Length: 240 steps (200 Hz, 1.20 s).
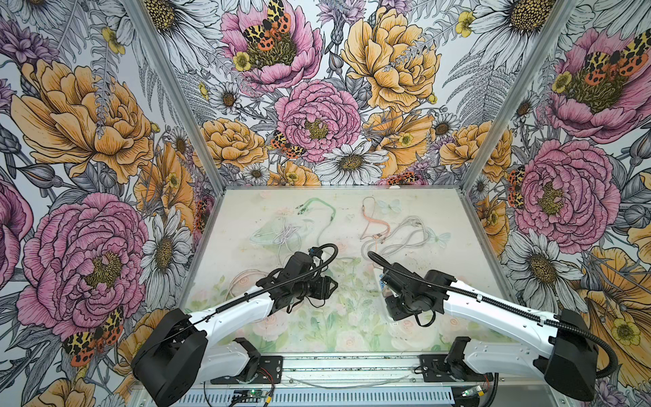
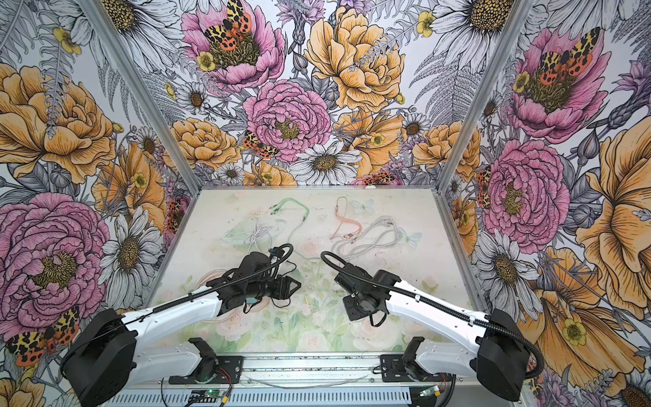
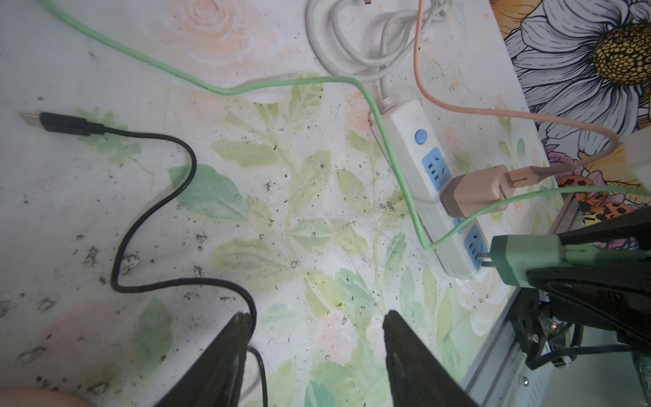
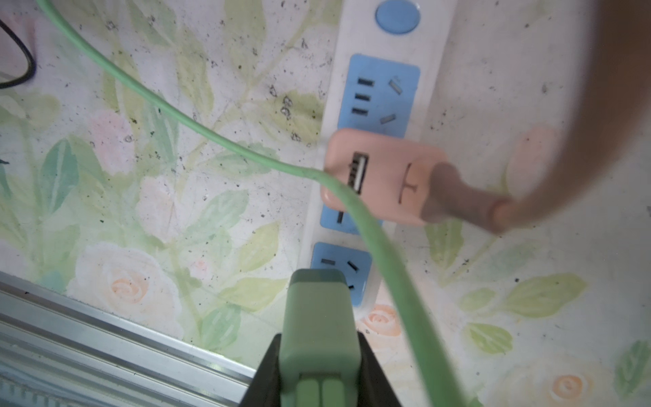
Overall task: Insert the plug
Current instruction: 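Carry the green charger with the right gripper over the power strip sockets, then align the green charger prongs with the socket beside the pink charger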
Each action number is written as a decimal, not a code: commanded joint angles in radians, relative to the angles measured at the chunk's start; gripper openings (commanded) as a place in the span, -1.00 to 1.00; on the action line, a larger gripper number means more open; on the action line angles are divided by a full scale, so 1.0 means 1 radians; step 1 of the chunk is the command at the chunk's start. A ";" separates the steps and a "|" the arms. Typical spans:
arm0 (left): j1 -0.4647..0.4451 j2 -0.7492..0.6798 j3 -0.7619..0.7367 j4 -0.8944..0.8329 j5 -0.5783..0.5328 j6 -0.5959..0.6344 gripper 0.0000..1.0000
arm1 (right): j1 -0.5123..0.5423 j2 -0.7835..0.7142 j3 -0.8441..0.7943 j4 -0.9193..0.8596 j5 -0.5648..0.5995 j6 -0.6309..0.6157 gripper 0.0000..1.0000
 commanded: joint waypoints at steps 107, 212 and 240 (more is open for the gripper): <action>0.012 0.014 0.010 0.020 0.031 0.021 0.25 | -0.009 0.054 0.042 -0.005 0.016 -0.023 -1.00; 0.013 0.008 -0.001 0.022 0.025 0.010 0.25 | -0.009 0.068 0.036 -0.038 0.014 -0.024 -1.00; 0.013 0.001 -0.006 0.022 0.022 0.008 0.24 | -0.009 0.078 0.039 -0.034 0.043 -0.015 -1.00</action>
